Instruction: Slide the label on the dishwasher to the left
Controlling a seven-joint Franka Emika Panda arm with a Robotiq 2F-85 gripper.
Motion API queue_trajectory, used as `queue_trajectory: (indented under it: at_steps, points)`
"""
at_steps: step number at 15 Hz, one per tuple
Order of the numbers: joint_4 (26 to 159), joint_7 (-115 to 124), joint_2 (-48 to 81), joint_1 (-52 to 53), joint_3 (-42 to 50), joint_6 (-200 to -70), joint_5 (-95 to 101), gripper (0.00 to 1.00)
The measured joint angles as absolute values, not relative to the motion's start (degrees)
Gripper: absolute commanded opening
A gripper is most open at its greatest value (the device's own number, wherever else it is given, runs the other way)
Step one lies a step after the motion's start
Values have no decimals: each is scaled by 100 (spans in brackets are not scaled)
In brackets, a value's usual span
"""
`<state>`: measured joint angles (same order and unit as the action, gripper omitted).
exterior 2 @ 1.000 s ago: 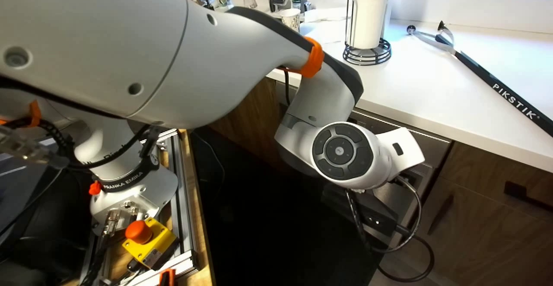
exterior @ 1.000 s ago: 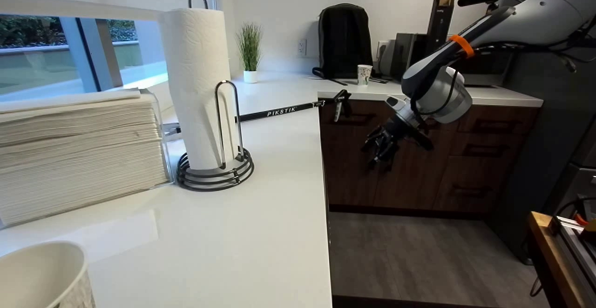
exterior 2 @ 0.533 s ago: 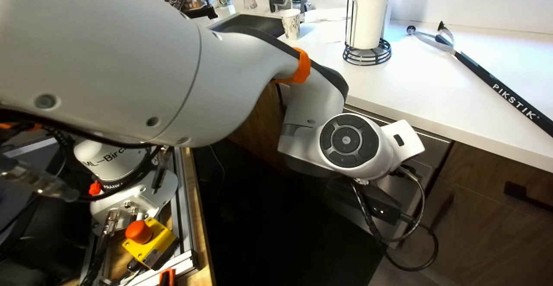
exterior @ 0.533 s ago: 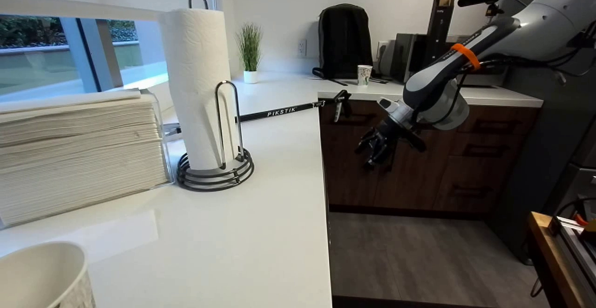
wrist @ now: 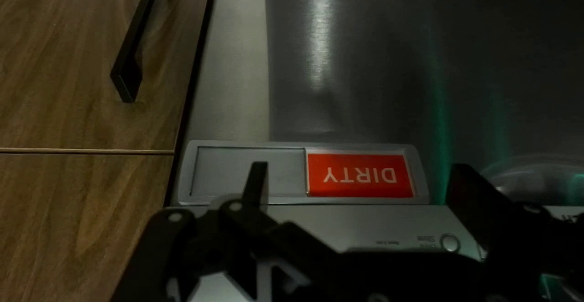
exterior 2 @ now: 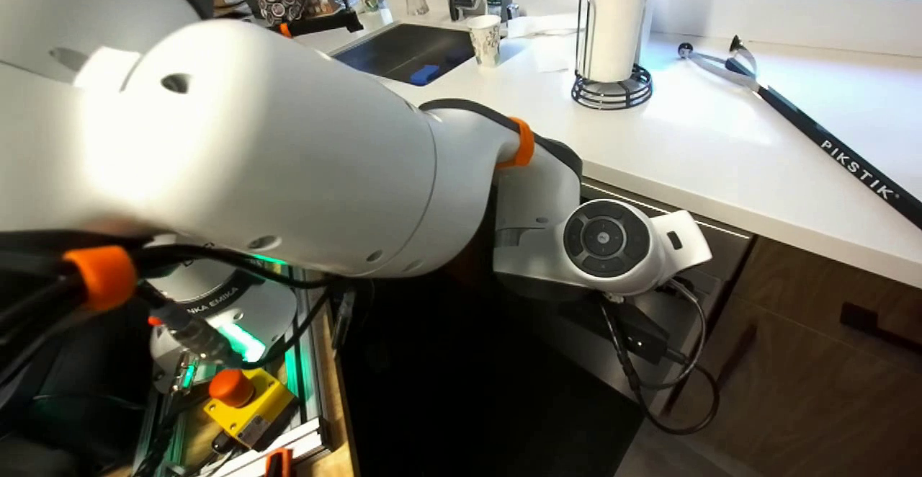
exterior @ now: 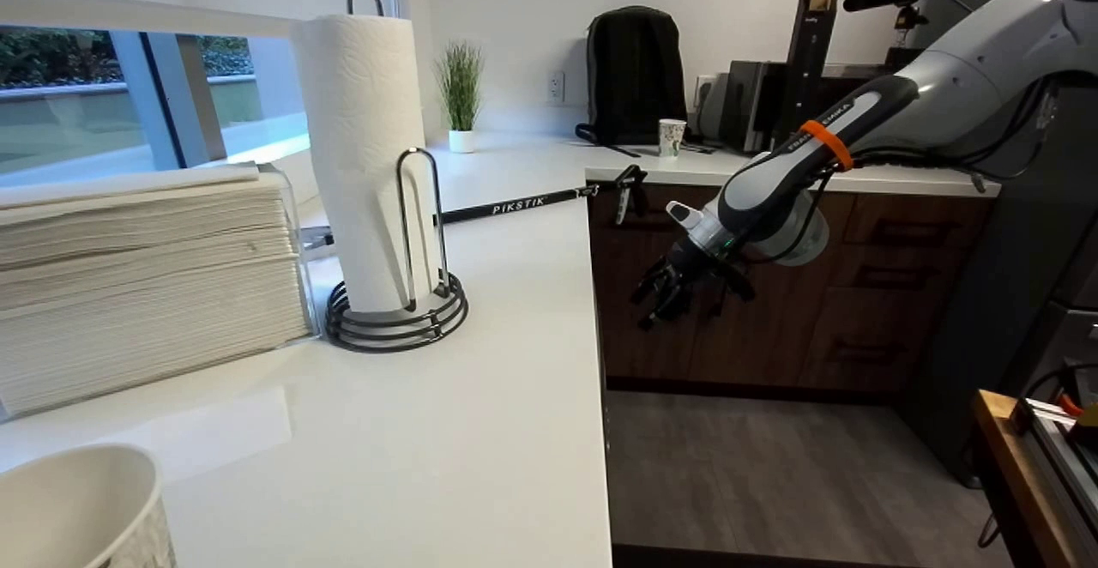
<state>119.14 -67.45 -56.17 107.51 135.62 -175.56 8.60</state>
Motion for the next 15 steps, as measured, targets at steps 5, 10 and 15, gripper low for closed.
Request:
queue_trajectory:
  at_steps: [5, 10, 15]
  points:
    - [11374, -6242, -6064, 10871, 13572, -17556, 1183, 68]
    - [10979, -5941, -6448, 10958, 13583, -17556, 1452, 27]
    - [10678, -5834, -6765, 11041, 13577, -17556, 1705, 1]
